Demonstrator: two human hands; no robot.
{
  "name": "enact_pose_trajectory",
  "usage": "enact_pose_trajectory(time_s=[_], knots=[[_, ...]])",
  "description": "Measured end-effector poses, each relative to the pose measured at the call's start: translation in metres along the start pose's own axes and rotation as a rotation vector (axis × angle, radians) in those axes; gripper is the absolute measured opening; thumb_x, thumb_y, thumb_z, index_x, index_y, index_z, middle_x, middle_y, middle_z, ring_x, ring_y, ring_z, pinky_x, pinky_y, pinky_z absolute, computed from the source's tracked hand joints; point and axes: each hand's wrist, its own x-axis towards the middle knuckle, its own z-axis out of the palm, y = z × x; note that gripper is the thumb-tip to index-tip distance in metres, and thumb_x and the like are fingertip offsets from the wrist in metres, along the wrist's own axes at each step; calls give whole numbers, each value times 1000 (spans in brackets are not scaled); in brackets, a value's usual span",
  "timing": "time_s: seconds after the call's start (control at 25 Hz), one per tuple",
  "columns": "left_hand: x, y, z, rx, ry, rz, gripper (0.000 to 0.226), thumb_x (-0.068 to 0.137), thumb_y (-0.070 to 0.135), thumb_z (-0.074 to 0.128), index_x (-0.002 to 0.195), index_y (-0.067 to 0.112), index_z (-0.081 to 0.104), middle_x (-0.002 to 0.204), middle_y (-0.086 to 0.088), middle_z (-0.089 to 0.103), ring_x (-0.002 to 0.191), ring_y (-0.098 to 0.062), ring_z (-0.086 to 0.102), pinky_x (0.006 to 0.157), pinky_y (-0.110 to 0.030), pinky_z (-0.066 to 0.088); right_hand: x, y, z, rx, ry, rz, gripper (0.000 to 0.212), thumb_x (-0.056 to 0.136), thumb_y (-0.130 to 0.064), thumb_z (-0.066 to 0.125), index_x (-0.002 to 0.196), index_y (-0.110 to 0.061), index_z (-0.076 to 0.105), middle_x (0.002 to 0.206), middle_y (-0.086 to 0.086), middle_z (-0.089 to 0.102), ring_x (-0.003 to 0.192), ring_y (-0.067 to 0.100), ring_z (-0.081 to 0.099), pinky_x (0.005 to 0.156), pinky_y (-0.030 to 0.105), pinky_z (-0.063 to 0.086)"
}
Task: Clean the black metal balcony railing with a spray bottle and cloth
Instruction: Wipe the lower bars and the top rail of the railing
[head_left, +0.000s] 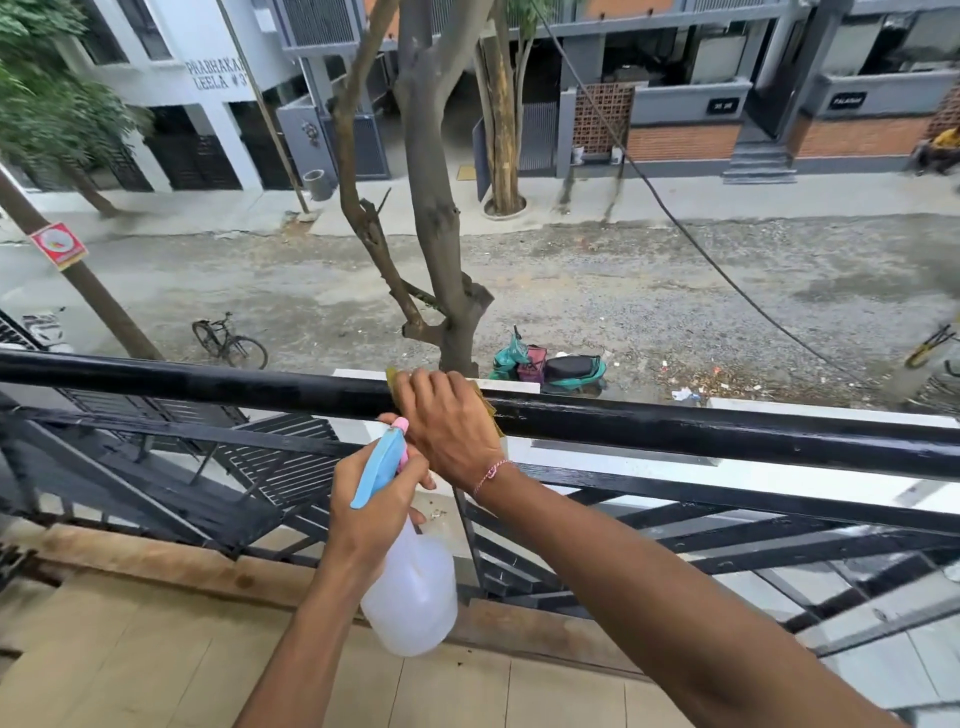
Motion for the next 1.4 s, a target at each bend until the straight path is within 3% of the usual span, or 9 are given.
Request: enact_pose_trajectory(time_s=[0.08,0.2,0.48,0.6,0.72,0.96,1.08,1.28,1.4], knots=[[3,0,2,-7,-20,-15,11,93,-4,63,83,-8,66,80,-19,68,68,-4,67,43,-26,50,-15,13,3,-27,49,-182,47,108,-24,25,143,5,37,120,19,56,100,33,56,85,41,47],[3,1,19,-17,-53,-29,10,92,-1,64,85,-7,68,85,-24,69,68,-17,64,45,-25,51,-43,45,-5,-173,42,-353,55,107,-20,21,157,2,14,155,23,35,136,38,42,109,45,39],[-19,12,80,38,-202,1,13,93,3,64,81,-1,68,83,-26,68,73,-24,65,47,-27,51,-126,138,-38,-239,-22,-291,59,107,-22,29,159,-4,10,164,21,19,149,36,28,117,46,33],[-31,17,111,31,-253,11,14,95,7,65,82,2,69,81,-23,68,78,-25,68,48,-28,52,-157,178,-54,-185,-47,-165,63,108,-43,31,157,-4,24,156,20,37,139,36,42,115,47,36],[-43,22,144,47,-321,22,17,95,12,68,78,11,69,77,-18,68,80,-27,70,50,-30,52,-193,227,-75,-135,-41,-44,59,108,-45,32,149,-4,40,140,18,54,122,35,54,106,45,41],[-72,33,213,106,-450,62,18,94,8,67,75,9,66,79,-20,67,72,-15,65,50,-27,52,-258,314,-121,-114,-178,195,59,106,-50,19,134,-9,51,119,11,60,101,27,56,91,41,45],[-86,37,243,112,-514,85,16,93,8,67,78,4,65,77,-17,68,72,-11,65,51,-29,52,-289,363,-141,-106,-216,388,54,108,-45,14,112,-14,57,96,5,62,82,22,56,81,39,47],[-105,39,281,102,-607,107,16,90,8,67,79,-2,61,70,-9,64,70,-16,63,52,-30,52,-314,425,-180,-124,-245,568,42,108,-40,19,72,-29,38,63,-11,42,55,14,42,69,39,51],[-113,41,295,113,-615,112,17,91,5,67,76,0,61,69,-9,63,69,-16,63,51,-29,52,-321,445,-191,-201,-298,636,52,106,-41,21,59,-22,36,52,-8,39,44,17,43,69,37,52]])
